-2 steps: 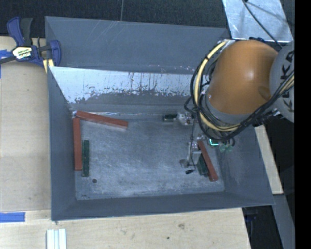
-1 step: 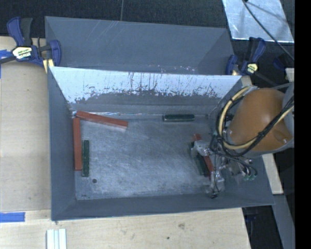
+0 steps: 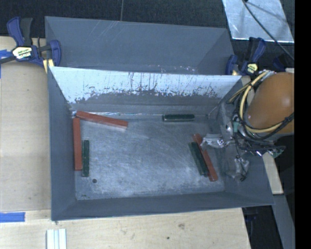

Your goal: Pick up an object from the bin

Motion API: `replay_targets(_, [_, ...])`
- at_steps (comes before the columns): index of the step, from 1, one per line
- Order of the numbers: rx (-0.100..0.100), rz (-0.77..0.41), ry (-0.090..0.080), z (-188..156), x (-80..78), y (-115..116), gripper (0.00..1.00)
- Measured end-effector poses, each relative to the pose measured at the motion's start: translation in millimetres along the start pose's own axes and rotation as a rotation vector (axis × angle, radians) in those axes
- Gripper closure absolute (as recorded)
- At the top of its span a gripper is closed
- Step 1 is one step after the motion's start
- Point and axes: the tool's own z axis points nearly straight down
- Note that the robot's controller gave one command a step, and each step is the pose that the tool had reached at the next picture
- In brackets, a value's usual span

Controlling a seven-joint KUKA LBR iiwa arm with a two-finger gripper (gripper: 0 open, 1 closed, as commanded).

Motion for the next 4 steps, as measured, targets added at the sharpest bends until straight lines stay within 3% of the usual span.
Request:
replay_targets(1, [-0.007,-0.43,-0.007,30,-42.5,2,0.0])
replay_targets(2, [-0.001,-0.857,-0.003,31,-68.3,31,0.0])
replay_targets(3, [-0.003,-0.852,0.0,31,-67.1,30,1.0])
replay_targets(4, [0.006,-0.806,-0.002,-110,-70.0,36,1.0])
